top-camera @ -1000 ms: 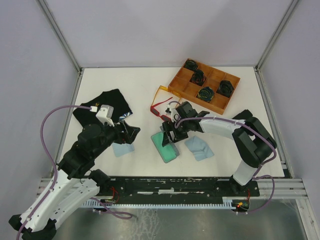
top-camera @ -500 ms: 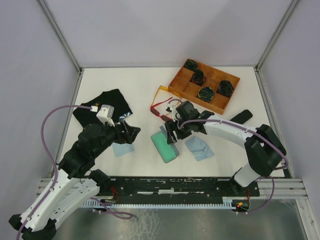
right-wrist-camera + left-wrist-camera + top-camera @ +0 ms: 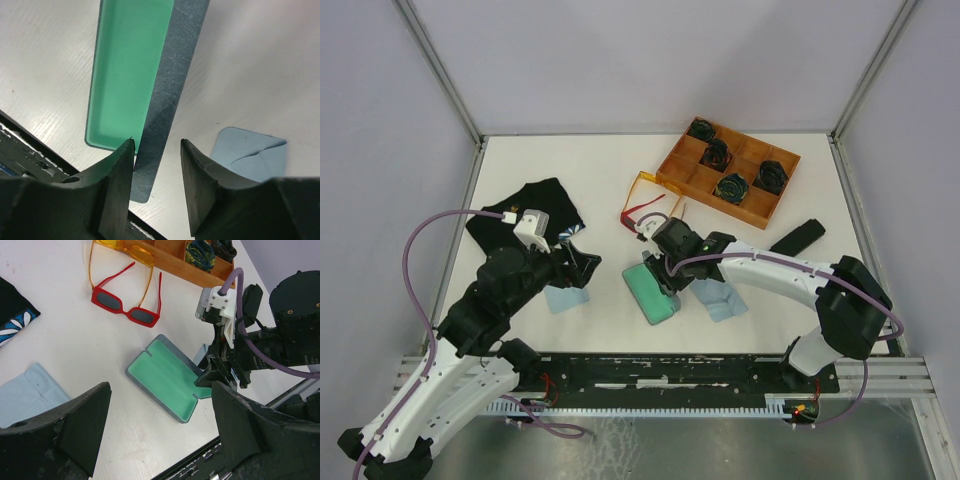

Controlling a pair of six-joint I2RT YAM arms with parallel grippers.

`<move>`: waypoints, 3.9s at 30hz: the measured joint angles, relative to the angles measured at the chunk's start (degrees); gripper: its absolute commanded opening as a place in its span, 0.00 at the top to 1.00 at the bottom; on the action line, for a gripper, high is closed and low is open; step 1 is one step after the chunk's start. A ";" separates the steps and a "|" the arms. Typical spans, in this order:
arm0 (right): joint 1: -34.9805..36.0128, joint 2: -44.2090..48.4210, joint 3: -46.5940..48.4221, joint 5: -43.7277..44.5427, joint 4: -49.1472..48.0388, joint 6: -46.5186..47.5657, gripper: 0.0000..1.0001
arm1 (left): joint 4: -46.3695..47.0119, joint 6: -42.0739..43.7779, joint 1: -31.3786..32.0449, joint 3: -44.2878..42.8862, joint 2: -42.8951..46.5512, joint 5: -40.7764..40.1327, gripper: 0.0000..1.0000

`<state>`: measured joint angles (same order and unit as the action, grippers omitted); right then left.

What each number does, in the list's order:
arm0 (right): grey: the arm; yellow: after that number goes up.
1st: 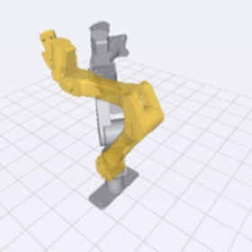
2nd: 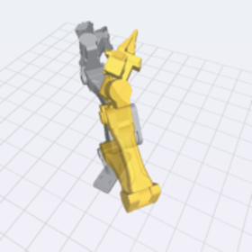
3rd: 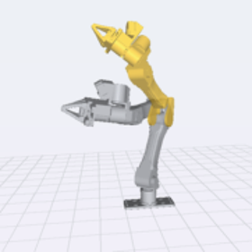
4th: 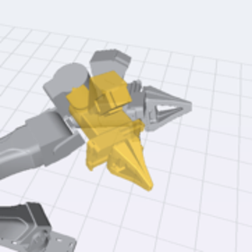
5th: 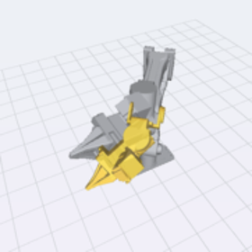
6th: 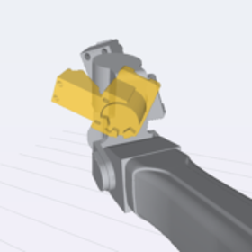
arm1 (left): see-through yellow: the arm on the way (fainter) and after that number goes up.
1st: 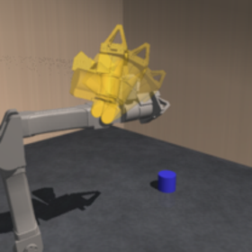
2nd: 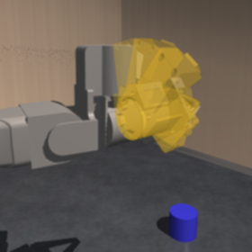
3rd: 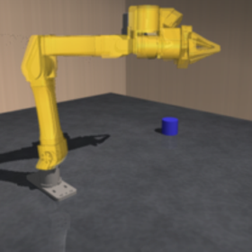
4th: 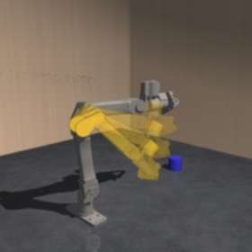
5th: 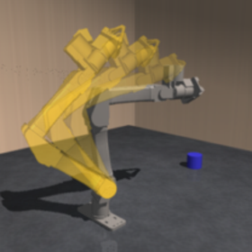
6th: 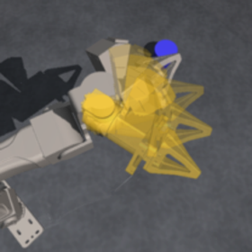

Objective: Organize the sunglasses
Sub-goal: Pick up the sunglasses case from the center of the board, then place the sunglasses case at the center of the board.

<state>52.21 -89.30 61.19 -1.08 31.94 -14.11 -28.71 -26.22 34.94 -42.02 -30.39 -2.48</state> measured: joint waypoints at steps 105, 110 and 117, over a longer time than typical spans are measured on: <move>-25.53 -14.23 16.83 -16.92 5.51 69.46 0.66 | 0.02 0.13 0.00 0.20 -1.92 0.07 0.12; -25.42 -14.49 17.25 -16.96 5.60 68.78 0.57 | 0.02 0.13 0.00 0.20 -1.92 0.07 0.12; -25.42 -14.49 17.44 -17.07 5.66 68.08 0.32 | 0.02 0.13 0.00 0.20 -1.92 0.07 0.12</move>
<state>26.79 -103.79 78.63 -18.15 37.60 53.98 -28.69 -26.09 34.94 -41.82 -32.32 -2.42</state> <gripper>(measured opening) 0.562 0.884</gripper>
